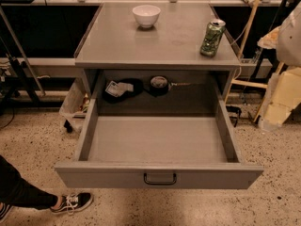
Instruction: Place green can into top drawer
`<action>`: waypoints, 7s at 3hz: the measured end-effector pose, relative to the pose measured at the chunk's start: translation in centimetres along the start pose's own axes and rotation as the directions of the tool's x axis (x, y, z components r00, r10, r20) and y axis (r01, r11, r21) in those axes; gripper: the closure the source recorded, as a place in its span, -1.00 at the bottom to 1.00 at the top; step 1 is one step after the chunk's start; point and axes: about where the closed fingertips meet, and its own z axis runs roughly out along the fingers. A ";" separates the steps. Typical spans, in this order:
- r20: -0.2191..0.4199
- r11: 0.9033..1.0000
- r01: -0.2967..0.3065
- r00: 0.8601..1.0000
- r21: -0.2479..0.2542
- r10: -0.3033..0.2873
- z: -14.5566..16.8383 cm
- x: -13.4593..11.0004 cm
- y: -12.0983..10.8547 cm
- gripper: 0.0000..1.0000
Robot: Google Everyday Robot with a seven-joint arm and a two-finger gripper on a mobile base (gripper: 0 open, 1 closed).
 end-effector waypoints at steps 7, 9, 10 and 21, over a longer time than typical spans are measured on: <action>0.381 0.940 0.303 0.897 -0.159 -0.225 12.1 -15.6 -14.9 -1.00; 0.385 0.980 0.019 0.918 0.199 -0.096 0.7 -9.3 -20.0 -1.00; 0.399 0.974 0.007 0.912 0.228 -0.100 0.6 -9.9 -20.7 -1.00; 0.623 0.864 -0.493 0.645 -0.102 0.442 22.0 -4.3 -33.5 -1.00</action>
Offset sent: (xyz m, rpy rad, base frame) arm 0.0230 0.0103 0.0007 0.0154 0.0200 0.0956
